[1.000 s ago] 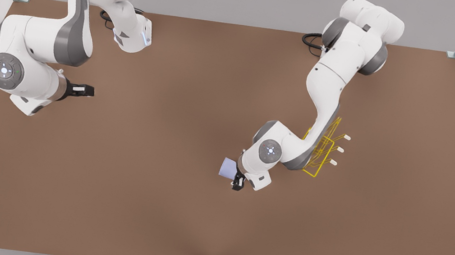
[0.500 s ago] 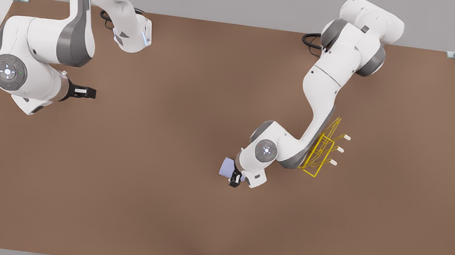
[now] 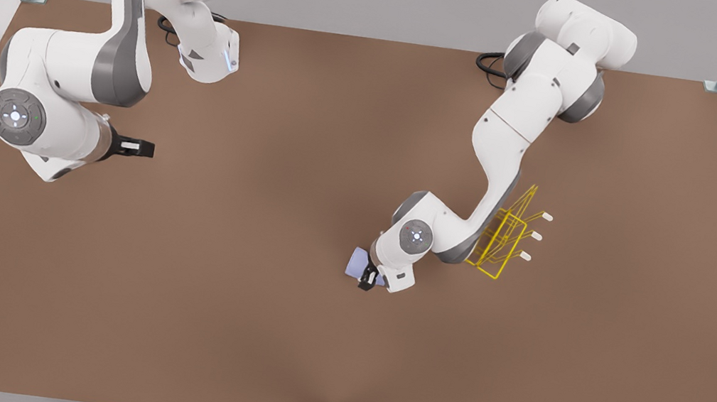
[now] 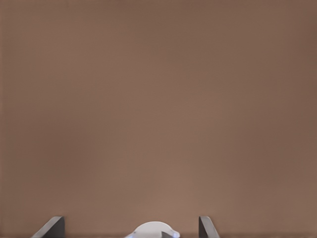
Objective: Place the cup on the cup holder
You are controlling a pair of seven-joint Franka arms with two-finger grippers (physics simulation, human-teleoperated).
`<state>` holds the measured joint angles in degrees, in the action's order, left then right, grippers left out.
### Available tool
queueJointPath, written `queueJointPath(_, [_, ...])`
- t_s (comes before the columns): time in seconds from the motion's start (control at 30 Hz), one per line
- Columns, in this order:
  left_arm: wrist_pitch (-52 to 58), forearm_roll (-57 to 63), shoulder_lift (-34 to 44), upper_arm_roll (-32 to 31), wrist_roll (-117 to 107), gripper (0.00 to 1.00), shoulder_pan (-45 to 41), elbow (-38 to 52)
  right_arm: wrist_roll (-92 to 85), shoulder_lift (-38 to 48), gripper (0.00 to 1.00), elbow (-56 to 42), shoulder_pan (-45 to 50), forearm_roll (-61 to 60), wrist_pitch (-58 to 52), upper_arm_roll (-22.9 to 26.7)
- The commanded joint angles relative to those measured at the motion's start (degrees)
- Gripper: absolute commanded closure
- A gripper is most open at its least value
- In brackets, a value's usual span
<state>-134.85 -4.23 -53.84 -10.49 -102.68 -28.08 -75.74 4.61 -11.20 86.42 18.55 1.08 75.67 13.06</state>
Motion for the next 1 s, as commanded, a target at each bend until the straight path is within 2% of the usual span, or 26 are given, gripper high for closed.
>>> queueJointPath(0.0, [-3.9, -0.1, -0.4, -0.5, 3.8, 0.00, 0.0, 0.0, 1.5, 0.0, 0.00, 0.0, 0.0, -0.2, 0.0, 0.0])
queueJointPath(0.27, [-4.9, 0.0, -2.0, -0.8, 3.8, 0.00, 0.0, -1.2, 1.5, -0.2, 0.00, 0.0, 0.0, -0.4, 0.0, 0.0])
queueJointPath(0.3, [-4.9, -0.1, -2.0, -0.8, 3.7, 0.22, 0.0, -1.2, 1.3, -0.2, 0.00, 0.0, 0.0, -0.4, 0.0, 0.0])
queueJointPath(0.33, [-4.9, -0.1, -1.9, -0.8, 3.8, 0.31, 0.0, -1.2, 1.0, -0.2, 0.00, 0.0, 0.0, -0.4, 0.0, 0.0])
queueJointPath(0.77, [-3.8, -0.3, -0.6, -0.7, 3.8, 0.31, 0.5, -1.2, -0.4, -0.3, 0.00, 0.0, -0.2, -0.5, 0.0, 0.0])
queueJointPath(0.8, [1.9, -0.3, 1.4, -0.5, 3.5, 0.31, 0.4, -1.2, -0.5, -0.3, 0.00, 0.0, -0.2, -0.5, 0.0, 0.1])
queueJointPath(0.83, [17.8, 0.1, 5.1, 5.0, -0.8, 0.30, -2.2, 0.8, -0.5, -0.3, 0.00, 0.0, -0.2, -0.5, 0.0, 0.1])
queueJointPath(0.9, [40.6, 5.0, 5.4, 18.8, -2.8, 0.30, -9.4, 11.0, -0.4, -0.3, 0.00, 0.0, -0.2, -0.5, 0.0, 0.1])
queueJointPath(0.97, [52.1, 24.5, 4.7, 21.0, -3.9, 0.28, -13.6, 12.3, -0.5, -0.3, 0.00, 0.0, -0.3, -0.5, 0.0, 0.1])
